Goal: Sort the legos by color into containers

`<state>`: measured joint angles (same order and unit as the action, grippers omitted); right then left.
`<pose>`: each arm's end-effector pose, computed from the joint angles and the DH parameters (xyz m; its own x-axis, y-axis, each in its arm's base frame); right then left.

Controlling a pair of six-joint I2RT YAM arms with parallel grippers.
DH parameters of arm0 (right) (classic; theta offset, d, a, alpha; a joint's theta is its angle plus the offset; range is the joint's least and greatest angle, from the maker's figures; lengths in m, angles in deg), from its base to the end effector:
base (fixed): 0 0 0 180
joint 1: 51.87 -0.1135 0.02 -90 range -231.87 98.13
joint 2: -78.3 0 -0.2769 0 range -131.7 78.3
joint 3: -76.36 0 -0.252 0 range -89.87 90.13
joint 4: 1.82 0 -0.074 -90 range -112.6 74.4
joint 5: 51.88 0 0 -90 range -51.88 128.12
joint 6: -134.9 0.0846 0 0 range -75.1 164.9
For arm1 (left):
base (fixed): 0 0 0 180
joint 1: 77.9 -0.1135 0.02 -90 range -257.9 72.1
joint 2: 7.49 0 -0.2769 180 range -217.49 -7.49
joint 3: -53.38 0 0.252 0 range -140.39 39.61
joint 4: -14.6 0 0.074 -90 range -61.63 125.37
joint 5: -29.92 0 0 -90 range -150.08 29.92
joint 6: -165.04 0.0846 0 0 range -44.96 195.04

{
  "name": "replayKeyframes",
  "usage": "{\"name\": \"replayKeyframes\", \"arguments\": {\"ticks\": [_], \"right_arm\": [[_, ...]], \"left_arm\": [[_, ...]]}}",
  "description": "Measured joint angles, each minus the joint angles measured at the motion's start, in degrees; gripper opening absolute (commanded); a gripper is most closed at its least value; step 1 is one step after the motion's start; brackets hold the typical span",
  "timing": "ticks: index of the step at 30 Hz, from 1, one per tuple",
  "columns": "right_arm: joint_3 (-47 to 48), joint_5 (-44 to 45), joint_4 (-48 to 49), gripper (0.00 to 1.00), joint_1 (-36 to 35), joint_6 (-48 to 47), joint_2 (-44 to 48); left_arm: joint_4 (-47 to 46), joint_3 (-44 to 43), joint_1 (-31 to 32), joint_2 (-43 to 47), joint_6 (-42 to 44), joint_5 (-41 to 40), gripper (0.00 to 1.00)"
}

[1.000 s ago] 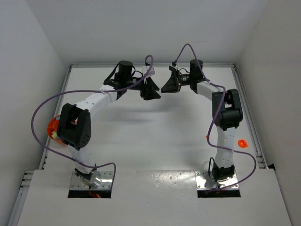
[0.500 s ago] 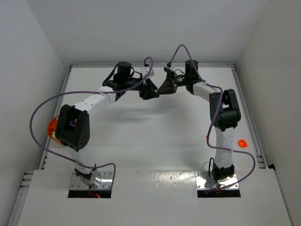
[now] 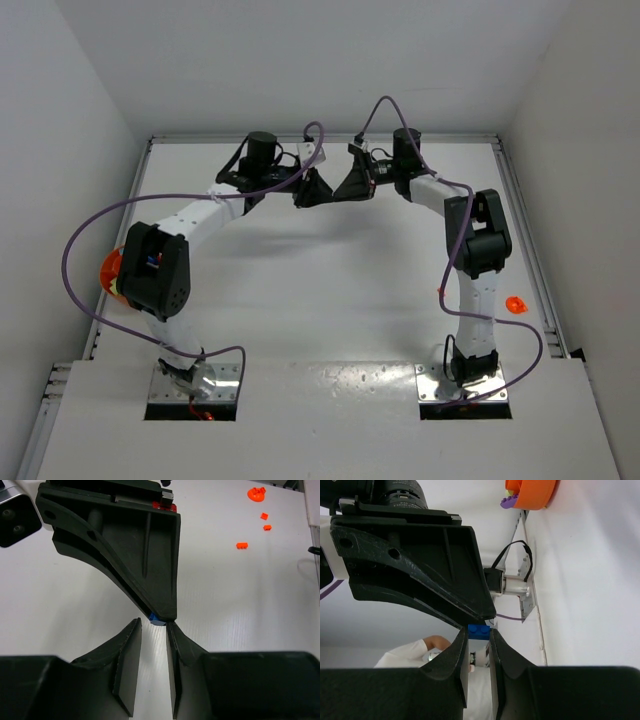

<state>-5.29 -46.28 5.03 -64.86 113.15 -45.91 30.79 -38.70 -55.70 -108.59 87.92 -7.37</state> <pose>0.4490 0.1900 0.2058 -0.9896 -0.1353 -0.0492 -0.0531 0.0249 0.9983 0.3778 -0.2269 0.2924 -0.1849 0.2213 -0.9575 0.9607 0.2458 -0.1287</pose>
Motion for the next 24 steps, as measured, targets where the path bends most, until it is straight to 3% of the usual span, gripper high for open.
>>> {"name": "replayKeyframes", "arguments": {"ticks": [7,24], "right_arm": [[0.0,-0.13,0.0,0.05,-0.2,0.59,0.0],[0.5,-0.42,0.15,0.05,-1.05,1.57,-0.09]], "left_arm": [[0.02,0.0,-0.02,0.0,0.02,0.02,0.36],[-0.22,0.59,-0.28,0.2,-0.02,1.38,0.36]]}}
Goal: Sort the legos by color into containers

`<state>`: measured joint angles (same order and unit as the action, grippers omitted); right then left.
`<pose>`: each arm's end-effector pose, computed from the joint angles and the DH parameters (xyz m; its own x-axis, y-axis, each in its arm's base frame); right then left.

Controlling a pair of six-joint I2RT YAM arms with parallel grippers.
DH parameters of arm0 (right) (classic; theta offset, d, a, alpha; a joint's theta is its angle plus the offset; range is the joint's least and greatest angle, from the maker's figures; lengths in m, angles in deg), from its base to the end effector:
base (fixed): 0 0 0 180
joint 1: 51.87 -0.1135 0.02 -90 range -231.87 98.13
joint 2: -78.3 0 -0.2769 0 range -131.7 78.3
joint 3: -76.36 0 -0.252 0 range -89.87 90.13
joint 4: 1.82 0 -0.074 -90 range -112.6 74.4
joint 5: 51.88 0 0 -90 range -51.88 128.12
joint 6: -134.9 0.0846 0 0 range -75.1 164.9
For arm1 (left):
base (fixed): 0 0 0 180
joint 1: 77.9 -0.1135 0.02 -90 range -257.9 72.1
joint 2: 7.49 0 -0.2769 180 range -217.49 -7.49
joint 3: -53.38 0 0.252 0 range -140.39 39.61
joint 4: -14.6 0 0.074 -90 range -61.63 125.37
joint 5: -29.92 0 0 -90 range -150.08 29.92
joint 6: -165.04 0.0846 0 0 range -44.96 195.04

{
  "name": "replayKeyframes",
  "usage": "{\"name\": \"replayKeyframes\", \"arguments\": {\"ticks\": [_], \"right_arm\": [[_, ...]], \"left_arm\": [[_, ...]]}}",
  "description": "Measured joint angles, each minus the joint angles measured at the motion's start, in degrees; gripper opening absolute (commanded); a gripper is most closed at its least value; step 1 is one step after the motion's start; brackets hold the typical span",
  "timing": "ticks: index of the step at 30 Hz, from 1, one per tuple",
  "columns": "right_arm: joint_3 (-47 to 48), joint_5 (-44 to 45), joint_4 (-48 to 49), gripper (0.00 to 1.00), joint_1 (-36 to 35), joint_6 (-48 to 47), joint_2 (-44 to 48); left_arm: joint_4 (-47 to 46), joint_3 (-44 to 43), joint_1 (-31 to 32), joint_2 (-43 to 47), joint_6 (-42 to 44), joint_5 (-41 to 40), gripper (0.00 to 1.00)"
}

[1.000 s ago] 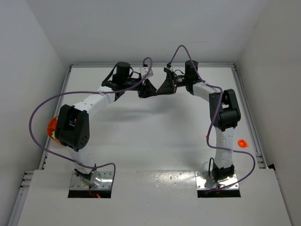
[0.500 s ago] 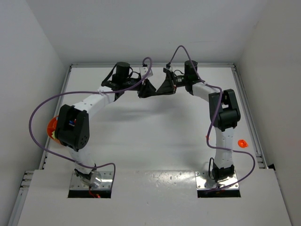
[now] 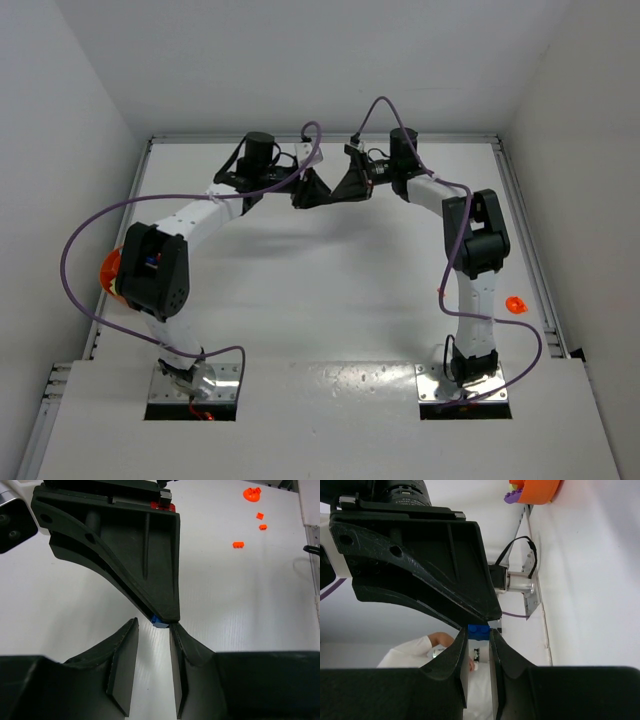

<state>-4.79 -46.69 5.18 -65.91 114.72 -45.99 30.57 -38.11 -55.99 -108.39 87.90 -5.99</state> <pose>0.4462 0.1984 0.2082 -0.9867 -0.1592 -0.0316 -0.0357 0.0232 0.9991 0.3758 -0.2250 0.2912 -0.1879 0.2163 -0.9581 0.9638 0.2287 -0.1374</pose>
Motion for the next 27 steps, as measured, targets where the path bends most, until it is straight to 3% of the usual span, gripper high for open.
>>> {"name": "replayKeyframes", "arguments": {"ticks": [4,8,12,15,20,22,27], "right_arm": [[0.68,-0.26,0.07,0.05,-0.17,0.31,-0.24],[0.81,-0.22,0.17,0.05,-0.26,0.63,-0.31],[0.92,-0.15,0.17,0.05,-0.28,1.09,-0.31],[1.01,-0.09,0.17,0.07,-0.28,1.36,-0.31],[1.03,-0.33,0.26,0.17,-0.48,1.95,-0.31],[1.03,-0.42,0.26,0.3,-0.68,2.16,-0.31],[1.03,-0.68,0.79,0.45,-1.7,2.64,-0.31]], "left_arm": [[-0.2,0.17,-0.17,0.31,-0.07,0.22,0.33],[-0.55,0.87,-0.2,0.92,-0.66,0.61,0.23],[-1.11,1.18,-0.22,1.16,-1.62,0.68,0.06],[-1.55,1.29,-0.26,1.2,-2.38,0.63,0.0],[-2.27,2.47,-0.26,2.27,-3.06,0.09,0.0],[-2.6,3.21,-0.26,2.78,-3.06,-0.13,0.0],[-1.92,5.07,-0.24,5.31,-1.99,-0.33,0.0]]}}
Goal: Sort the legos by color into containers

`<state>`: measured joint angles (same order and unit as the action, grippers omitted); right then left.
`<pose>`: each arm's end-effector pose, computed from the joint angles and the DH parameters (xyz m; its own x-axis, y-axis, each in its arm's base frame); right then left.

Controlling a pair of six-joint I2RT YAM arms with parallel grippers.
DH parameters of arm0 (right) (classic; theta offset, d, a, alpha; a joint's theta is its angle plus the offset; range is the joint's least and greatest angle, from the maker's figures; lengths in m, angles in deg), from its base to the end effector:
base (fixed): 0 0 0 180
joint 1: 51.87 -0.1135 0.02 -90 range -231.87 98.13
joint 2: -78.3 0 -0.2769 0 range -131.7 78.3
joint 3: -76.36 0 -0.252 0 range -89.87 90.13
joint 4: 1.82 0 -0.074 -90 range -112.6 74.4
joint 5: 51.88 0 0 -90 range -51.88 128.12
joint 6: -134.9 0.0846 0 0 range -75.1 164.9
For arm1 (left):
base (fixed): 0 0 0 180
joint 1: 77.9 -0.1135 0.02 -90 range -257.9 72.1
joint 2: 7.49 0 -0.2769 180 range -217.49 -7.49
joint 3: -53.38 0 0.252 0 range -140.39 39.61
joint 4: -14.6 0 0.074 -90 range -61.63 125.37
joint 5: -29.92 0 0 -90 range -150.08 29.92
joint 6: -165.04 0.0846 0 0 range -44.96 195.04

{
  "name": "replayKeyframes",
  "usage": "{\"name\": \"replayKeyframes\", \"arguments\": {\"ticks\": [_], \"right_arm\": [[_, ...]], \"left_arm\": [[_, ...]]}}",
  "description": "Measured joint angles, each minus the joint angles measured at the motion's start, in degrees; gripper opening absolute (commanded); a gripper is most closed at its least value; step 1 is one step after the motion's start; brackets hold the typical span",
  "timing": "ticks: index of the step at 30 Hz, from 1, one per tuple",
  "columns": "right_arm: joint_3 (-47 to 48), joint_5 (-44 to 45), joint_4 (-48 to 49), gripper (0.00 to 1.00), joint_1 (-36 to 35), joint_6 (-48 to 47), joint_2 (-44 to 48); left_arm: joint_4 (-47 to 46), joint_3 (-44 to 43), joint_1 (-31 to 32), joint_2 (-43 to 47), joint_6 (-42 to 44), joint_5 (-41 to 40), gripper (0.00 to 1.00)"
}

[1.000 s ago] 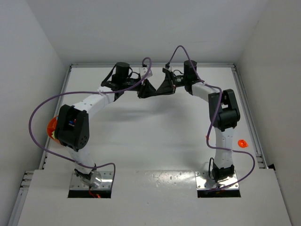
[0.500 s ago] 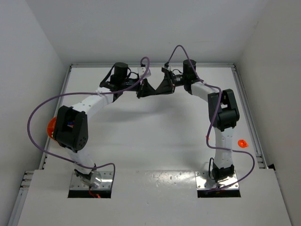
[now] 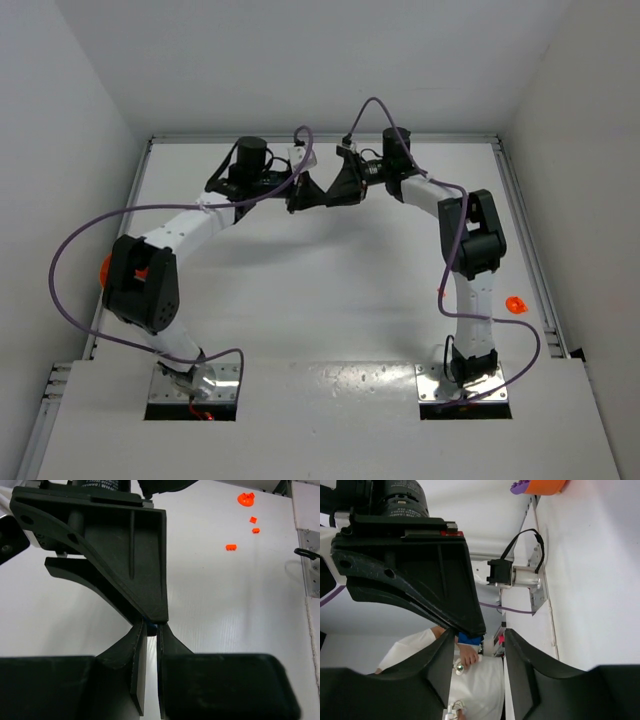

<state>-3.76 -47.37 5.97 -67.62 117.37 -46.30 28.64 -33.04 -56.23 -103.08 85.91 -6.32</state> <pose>0.4423 0.2124 0.2126 -0.9800 -0.1985 -0.0113 -0.0156 0.0202 0.9997 0.3556 -0.2147 0.3000 -0.1886 0.1949 -0.9625 0.9600 0.2433 -0.1388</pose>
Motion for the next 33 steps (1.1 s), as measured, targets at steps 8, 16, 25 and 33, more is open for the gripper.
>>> {"name": "replayKeyframes", "arguments": {"ticks": [8,16,25,33], "right_arm": [[0.85,-0.04,2.29,0.56,0.22,1.18,-0.22],[-4.11,0.04,5.16,0.67,4.15,1.97,0.98],[-15.15,1.79,-0.63,0.83,12.76,-1.27,10.03],[-20.92,8.35,-17.75,0.87,18.91,-14.62,16.65]], "left_arm": [[4.13,1.9,-0.52,4.42,3.17,-0.09,0.0],[18.14,2.64,-7.8,11.1,7.32,-7.06,0.0],[38.18,-1.64,-20.48,17.38,11.89,-20.94,0.0],[50.97,-7.3,-34.16,16.94,12.85,-32.28,0.0]]}}
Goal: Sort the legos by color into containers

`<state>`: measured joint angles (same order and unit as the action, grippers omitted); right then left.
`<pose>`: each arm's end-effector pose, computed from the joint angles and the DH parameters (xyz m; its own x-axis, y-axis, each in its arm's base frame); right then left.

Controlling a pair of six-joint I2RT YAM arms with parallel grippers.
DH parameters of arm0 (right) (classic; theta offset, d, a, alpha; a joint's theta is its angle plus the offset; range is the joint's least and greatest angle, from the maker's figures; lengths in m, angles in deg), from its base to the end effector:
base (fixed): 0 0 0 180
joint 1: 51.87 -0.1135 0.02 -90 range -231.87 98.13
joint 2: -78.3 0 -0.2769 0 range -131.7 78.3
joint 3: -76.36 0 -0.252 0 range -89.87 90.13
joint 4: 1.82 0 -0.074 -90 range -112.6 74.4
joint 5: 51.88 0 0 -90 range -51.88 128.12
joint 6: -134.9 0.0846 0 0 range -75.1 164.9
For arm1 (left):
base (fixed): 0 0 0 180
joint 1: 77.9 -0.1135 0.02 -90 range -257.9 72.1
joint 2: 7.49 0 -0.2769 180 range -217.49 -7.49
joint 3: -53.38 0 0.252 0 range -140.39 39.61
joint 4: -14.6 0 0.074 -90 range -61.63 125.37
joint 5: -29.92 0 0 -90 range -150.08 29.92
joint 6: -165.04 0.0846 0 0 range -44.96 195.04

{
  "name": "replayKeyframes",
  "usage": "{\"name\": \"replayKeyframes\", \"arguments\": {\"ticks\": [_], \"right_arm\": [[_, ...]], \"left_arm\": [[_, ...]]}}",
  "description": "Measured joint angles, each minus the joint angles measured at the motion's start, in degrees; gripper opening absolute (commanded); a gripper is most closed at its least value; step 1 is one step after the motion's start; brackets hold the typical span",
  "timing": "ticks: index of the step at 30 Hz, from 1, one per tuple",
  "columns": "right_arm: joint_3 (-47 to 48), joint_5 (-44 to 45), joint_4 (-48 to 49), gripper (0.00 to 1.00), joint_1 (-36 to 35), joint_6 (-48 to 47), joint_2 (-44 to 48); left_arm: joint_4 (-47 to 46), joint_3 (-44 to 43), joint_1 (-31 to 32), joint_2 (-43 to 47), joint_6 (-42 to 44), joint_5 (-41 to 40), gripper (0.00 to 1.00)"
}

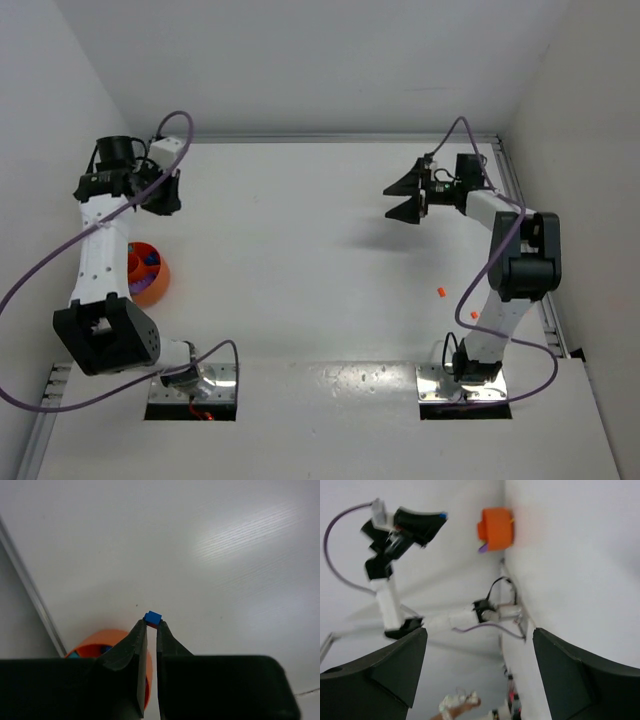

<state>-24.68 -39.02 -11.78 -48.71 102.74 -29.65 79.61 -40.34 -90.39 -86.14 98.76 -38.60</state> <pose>0.4019 0.0604 0.1964 -0.9646 0.2420 0.1049 0.1349 0.1112 0.9846 0.3066 0.0362 0.3336 -0.6725 0.2344 -0.7020 0.3270 0.9450 0.0023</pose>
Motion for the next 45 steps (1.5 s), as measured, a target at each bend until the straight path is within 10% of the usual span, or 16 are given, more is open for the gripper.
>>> {"name": "replayKeyframes", "arguments": {"ticks": [7,13,26,45], "right_arm": [[8.52,23.69,-32.5,0.92,3.65,-25.88,1.84],[11.56,35.56,-42.1,0.93,5.01,-38.8,9.44],[10.25,41.16,-48.11,0.95,8.0,-46.97,12.0],[9.99,41.22,-48.52,0.95,8.72,-47.6,12.0]], "left_arm": [[8.79,-5.25,-8.35,-7.89,0.46,-3.45,0.0],[14.58,-5.49,-9.11,-12.94,2.08,-6.54,0.0],[16.33,-4.98,-12.02,-17.09,4.04,-16.46,0.0],[15.21,-4.9,-12.31,-21.53,5.75,-21.03,0.3]]}}
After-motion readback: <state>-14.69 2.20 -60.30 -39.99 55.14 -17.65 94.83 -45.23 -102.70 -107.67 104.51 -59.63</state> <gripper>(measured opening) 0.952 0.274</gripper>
